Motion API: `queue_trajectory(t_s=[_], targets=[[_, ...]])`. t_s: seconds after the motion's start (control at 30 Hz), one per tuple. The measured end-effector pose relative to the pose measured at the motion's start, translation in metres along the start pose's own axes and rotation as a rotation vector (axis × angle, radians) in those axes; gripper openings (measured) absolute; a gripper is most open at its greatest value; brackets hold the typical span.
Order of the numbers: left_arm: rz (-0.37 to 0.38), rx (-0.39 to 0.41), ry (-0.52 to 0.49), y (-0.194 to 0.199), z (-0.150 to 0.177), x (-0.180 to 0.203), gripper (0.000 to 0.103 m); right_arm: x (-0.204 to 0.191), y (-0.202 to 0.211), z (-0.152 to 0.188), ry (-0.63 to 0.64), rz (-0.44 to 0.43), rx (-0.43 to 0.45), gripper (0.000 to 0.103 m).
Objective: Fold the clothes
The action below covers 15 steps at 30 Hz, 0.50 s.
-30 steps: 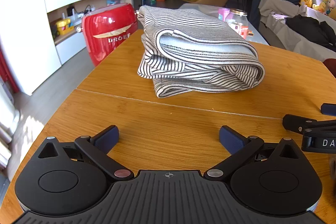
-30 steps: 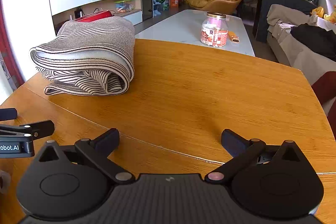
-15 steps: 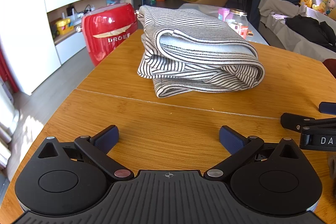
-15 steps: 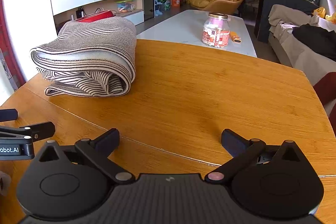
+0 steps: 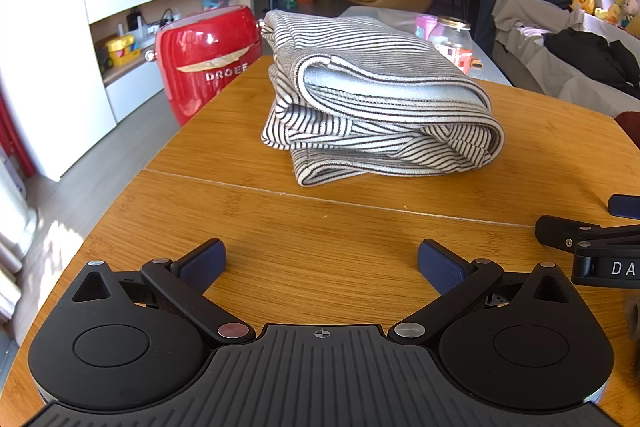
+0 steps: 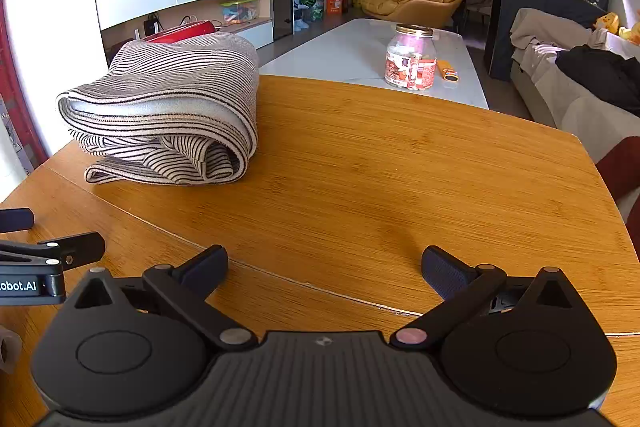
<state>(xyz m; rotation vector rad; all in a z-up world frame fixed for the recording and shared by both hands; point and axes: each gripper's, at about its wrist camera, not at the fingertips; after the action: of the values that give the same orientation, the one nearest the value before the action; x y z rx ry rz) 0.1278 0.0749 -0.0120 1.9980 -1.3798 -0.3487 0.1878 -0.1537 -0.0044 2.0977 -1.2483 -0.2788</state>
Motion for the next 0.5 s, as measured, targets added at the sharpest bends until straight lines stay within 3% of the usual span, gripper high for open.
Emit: queue_trajectory(t_s=[0.5], targets=[[0.0, 0.0, 0.0, -0.0001, -0.0004, -0.0003, 0.103, 0.0007, -0.0006, -0.0008, 0.005, -0.004, -0.008, 0.103]])
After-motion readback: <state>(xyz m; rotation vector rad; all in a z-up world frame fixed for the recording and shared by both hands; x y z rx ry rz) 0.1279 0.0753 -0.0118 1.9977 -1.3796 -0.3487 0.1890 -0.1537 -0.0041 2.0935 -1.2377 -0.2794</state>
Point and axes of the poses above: each gripper's, at about its wrist camera, not at the fingertips, and y roughly against the way its jaws point, x to its right, z to its underside, and after that the axes turned 12 degrees about y, right-handed
